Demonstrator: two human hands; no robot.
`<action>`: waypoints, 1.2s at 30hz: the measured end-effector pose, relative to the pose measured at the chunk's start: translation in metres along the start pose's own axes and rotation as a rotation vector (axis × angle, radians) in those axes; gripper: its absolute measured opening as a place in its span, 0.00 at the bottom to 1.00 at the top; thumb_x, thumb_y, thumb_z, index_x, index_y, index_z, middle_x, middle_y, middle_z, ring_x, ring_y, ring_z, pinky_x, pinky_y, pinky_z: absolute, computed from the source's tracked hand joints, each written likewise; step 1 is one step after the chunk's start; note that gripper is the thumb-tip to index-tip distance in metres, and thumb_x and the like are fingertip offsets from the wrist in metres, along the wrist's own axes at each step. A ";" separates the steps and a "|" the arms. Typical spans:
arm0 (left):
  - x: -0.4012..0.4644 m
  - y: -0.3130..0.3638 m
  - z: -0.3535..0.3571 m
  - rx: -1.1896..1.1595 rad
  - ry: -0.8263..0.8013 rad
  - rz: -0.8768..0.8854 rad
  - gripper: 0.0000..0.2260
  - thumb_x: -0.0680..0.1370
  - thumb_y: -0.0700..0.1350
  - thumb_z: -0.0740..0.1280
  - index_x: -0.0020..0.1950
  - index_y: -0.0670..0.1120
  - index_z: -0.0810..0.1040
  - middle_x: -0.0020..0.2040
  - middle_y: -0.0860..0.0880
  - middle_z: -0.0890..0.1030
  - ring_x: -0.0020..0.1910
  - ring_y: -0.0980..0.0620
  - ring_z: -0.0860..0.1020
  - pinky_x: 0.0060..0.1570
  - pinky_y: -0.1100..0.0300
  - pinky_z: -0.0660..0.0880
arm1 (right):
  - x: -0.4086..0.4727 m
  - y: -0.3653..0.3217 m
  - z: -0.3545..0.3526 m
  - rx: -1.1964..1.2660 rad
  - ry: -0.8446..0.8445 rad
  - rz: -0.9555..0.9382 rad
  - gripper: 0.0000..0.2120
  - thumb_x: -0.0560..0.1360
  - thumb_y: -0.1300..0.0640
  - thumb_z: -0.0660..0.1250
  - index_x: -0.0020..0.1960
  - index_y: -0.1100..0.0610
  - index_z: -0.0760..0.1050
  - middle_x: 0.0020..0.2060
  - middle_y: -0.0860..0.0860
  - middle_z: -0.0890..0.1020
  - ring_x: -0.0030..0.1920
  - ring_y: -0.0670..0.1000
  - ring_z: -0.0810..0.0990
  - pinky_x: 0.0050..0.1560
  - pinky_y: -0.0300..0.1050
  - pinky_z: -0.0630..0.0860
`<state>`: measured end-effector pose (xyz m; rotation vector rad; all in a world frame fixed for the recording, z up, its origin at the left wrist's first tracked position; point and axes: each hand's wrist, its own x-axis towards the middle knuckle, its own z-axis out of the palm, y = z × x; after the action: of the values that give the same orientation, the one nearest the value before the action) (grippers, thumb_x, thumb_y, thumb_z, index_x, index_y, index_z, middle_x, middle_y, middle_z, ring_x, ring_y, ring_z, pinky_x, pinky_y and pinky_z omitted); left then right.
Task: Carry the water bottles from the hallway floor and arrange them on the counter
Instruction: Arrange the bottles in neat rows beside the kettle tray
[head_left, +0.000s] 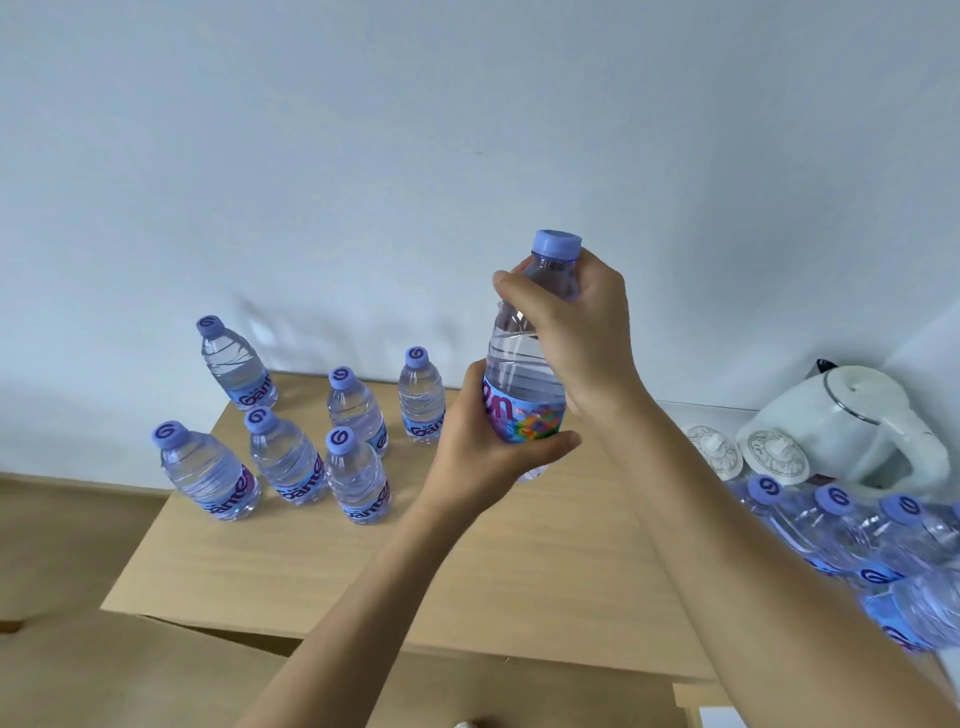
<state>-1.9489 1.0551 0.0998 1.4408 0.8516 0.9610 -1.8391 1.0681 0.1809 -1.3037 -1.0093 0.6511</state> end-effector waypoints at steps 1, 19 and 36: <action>-0.001 -0.002 0.003 0.004 0.037 0.015 0.30 0.61 0.39 0.82 0.58 0.48 0.72 0.49 0.53 0.84 0.47 0.54 0.83 0.44 0.61 0.80 | -0.002 0.000 0.003 -0.011 0.038 0.002 0.07 0.68 0.56 0.73 0.37 0.56 0.75 0.30 0.48 0.81 0.34 0.51 0.80 0.47 0.58 0.80; -0.004 0.036 -0.027 -0.159 -0.261 -0.096 0.25 0.62 0.43 0.79 0.55 0.40 0.77 0.44 0.45 0.84 0.43 0.48 0.83 0.43 0.57 0.79 | 0.007 -0.037 -0.005 0.193 -0.271 0.077 0.07 0.74 0.56 0.70 0.42 0.58 0.76 0.35 0.52 0.84 0.37 0.55 0.84 0.43 0.51 0.79; -0.013 0.042 -0.037 -0.119 -0.391 0.026 0.19 0.66 0.40 0.77 0.53 0.38 0.76 0.43 0.48 0.84 0.42 0.50 0.82 0.42 0.61 0.77 | 0.006 -0.044 -0.019 0.311 -0.526 0.059 0.09 0.72 0.52 0.71 0.48 0.55 0.78 0.53 0.57 0.85 0.55 0.60 0.84 0.58 0.58 0.77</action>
<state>-1.9884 1.0546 0.1415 1.4742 0.4814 0.7026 -1.8258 1.0565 0.2259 -0.9053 -1.2315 1.1861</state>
